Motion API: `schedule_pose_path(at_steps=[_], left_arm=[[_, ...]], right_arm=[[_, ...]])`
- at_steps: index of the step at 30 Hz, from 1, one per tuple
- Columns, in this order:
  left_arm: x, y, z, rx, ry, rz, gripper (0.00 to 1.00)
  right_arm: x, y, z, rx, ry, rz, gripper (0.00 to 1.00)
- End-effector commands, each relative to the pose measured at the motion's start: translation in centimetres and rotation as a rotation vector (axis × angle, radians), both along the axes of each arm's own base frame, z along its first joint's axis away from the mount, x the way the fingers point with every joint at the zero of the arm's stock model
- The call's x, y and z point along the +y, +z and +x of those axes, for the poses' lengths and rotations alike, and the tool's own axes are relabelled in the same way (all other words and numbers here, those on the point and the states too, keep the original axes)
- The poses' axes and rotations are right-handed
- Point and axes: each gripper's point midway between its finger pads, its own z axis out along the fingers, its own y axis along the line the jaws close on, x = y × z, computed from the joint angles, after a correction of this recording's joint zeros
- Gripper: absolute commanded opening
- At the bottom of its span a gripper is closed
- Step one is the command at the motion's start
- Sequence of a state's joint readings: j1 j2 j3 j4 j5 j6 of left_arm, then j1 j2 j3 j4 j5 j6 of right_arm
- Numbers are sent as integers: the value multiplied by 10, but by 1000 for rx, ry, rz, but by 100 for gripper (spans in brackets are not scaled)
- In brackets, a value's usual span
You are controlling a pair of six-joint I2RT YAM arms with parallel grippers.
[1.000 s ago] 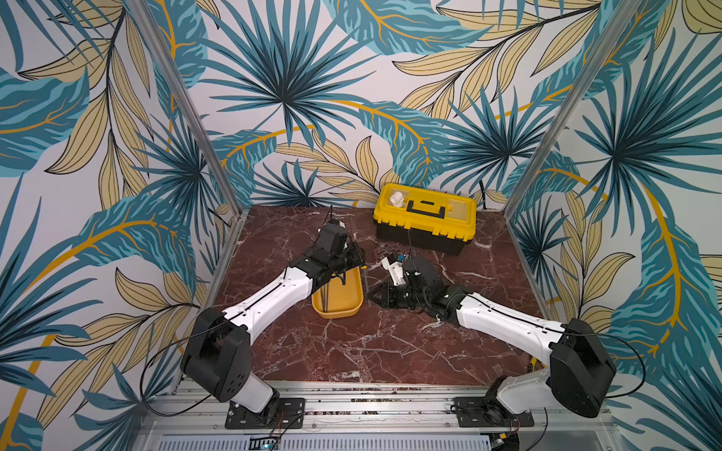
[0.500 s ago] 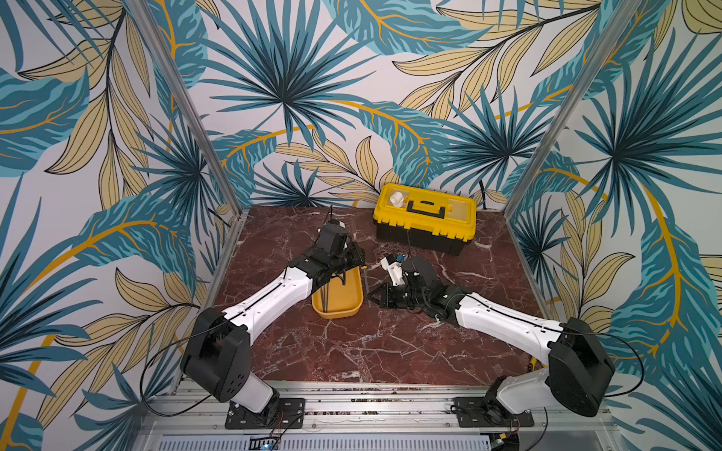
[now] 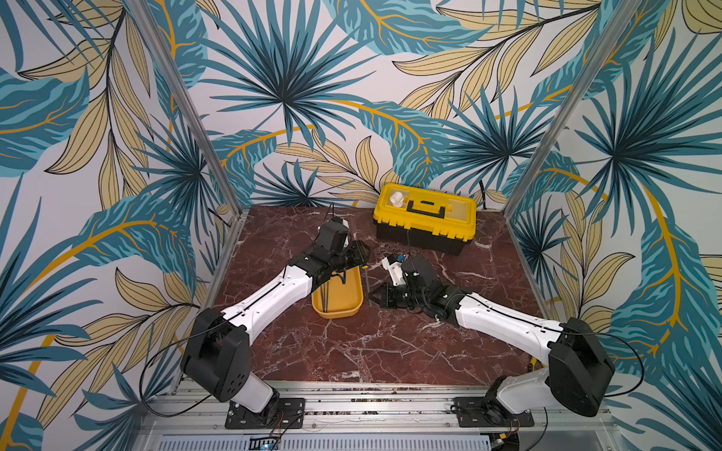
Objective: Take the file tool out of the storage box
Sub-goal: Pick up the file tool from the storage box, then place the file tool at the center of the board.
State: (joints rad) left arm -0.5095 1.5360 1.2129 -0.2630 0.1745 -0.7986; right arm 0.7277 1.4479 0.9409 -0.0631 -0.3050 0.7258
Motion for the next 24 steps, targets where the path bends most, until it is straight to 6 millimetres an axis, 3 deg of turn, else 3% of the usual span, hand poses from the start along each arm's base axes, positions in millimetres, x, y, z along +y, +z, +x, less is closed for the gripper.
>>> schedule_pose_path(at_steps=[1,6,12,17,24], left_arm=[[3,34,0,-70,-50,26,59],[19,39,-6,-80,-79,124,71],[38,29,-21,-49,-98,234,83],[51,24,-31,-39,-91,282,99],[58,18,-37,-33,-95,304,100]], right_arm=[[-16,-8,3,-27,-44,-93,0],[-54,-35,5,-14,-136,-312,0],[-97,-64,9,10,-248,-534,0],[-119,-87,10,63,-302,-623,0],[-145,-110,10,104,-335,-742,0]])
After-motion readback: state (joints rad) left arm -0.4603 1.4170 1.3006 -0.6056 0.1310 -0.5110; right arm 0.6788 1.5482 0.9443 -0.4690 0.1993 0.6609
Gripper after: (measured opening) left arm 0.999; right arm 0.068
